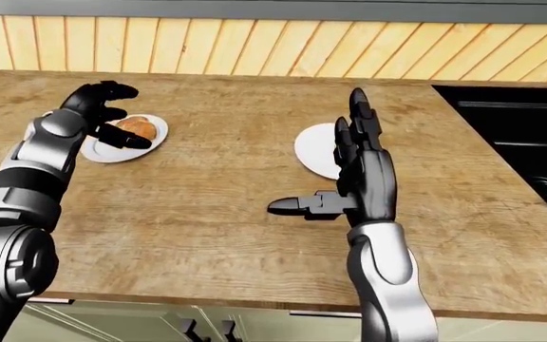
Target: Place all breads on the cutting board.
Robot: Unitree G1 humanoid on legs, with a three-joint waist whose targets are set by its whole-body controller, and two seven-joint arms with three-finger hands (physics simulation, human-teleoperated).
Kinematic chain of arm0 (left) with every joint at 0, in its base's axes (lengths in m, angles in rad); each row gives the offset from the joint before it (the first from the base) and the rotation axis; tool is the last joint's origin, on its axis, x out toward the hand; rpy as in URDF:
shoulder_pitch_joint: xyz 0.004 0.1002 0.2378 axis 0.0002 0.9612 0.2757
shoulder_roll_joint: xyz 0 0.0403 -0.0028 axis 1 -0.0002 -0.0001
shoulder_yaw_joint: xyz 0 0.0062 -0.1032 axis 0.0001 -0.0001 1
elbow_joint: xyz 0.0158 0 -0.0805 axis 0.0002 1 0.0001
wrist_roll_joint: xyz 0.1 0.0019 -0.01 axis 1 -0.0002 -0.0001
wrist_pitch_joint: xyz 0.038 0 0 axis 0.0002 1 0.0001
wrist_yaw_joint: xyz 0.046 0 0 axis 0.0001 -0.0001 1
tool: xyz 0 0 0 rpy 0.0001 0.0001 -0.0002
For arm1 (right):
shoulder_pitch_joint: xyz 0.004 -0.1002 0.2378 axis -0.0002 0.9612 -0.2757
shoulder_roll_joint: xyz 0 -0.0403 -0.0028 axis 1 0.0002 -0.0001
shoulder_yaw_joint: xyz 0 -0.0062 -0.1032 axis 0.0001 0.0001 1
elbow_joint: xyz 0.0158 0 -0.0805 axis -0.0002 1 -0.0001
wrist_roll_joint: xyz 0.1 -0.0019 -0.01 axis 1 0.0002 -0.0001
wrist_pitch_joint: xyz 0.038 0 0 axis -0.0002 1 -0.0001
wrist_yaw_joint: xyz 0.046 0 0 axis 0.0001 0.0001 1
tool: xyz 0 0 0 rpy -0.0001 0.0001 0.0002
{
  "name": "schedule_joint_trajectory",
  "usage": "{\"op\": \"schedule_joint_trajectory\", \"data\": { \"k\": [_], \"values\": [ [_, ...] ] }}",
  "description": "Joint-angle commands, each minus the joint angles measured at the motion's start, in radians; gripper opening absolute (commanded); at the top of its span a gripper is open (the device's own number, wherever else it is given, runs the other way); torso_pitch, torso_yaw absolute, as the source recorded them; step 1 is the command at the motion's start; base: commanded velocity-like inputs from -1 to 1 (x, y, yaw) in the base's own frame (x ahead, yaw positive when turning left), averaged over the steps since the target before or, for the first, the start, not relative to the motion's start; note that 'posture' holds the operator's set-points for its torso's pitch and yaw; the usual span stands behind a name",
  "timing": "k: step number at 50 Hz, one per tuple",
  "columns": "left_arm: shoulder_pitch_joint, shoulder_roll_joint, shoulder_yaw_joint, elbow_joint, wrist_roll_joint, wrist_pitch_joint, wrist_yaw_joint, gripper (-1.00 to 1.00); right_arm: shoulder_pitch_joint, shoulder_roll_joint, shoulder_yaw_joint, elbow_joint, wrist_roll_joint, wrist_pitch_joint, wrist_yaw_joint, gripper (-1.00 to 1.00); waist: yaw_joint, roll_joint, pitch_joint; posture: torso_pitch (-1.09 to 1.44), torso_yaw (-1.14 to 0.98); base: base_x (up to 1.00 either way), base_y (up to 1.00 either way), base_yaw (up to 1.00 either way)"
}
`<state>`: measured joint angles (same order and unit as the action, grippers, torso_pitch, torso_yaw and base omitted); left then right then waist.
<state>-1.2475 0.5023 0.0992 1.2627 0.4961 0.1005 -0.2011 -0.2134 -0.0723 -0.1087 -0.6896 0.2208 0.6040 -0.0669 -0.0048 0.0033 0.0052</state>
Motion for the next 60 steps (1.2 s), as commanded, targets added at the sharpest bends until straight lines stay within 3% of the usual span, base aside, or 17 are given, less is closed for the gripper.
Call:
{"op": "schedule_joint_trajectory", "data": {
  "k": [1, 16, 20, 24, 33, 43, 56, 57, 60],
  "values": [
    [-0.042, 0.016, 0.005, -0.040, 0.001, -0.020, 0.018, 0.45, -0.022, -0.004, -0.002, -0.037, 0.002, -0.028, 0.000, 1.00, 0.000, 0.004, -0.027, 0.00, 0.00, 0.00, 0.00, 0.00],
    [-0.026, 0.011, 0.004, -0.025, 0.005, -0.023, 0.034, 0.33, -0.015, -0.001, 0.001, -0.017, -0.004, -0.051, 0.005, 1.00, -0.001, 0.006, -0.029, 0.00, 0.00, 0.00, 0.00, 0.00],
    [-0.027, 0.010, 0.004, -0.027, 0.006, -0.025, 0.035, 0.05, -0.013, -0.001, 0.001, -0.020, -0.003, -0.049, 0.005, 1.00, -0.001, 0.006, -0.029, 0.00, 0.00, 0.00, 0.00, 0.00],
    [-0.030, 0.012, 0.005, -0.025, 0.007, -0.026, 0.039, -0.06, -0.013, 0.000, 0.001, -0.020, -0.004, -0.049, 0.005, 1.00, -0.002, 0.006, -0.029, 0.00, 0.00, 0.00, 0.00, 0.00],
    [-0.022, 0.014, -0.002, -0.025, 0.029, -0.057, 0.069, -0.11, -0.005, 0.002, 0.003, -0.014, -0.007, -0.061, 0.009, 1.00, -0.002, 0.008, -0.030, 0.00, 0.00, 0.00, 0.00, 0.00],
    [-0.036, 0.019, 0.007, -0.031, 0.027, -0.086, 0.099, -0.30, 0.001, 0.003, 0.002, -0.016, -0.008, -0.066, 0.009, 1.00, -0.004, 0.008, -0.030, 0.00, 0.00, 0.00, 0.00, 0.00],
    [-0.054, 0.050, 0.025, -0.165, -0.034, -0.042, 0.037, -0.69, -0.096, -0.064, -0.089, -0.100, 0.057, 0.099, -0.029, 1.00, -0.003, 0.005, -0.024, 0.00, 0.00, 0.00, 0.00, 0.00],
    [-0.047, 0.053, 0.026, -0.186, -0.038, -0.039, 0.029, -0.92, -0.120, -0.077, -0.103, -0.102, 0.062, 0.136, -0.045, 1.00, -0.002, 0.005, -0.023, 0.00, 0.00, 0.00, 0.00, 0.00],
    [-0.032, 0.054, 0.027, -0.243, -0.045, -0.018, 0.007, -1.00, -0.179, -0.116, -0.125, -0.103, 0.072, 0.219, -0.072, 1.00, -0.001, 0.003, -0.020, 0.00, 0.00, 0.00, 0.00, 0.00]
  ]
}}
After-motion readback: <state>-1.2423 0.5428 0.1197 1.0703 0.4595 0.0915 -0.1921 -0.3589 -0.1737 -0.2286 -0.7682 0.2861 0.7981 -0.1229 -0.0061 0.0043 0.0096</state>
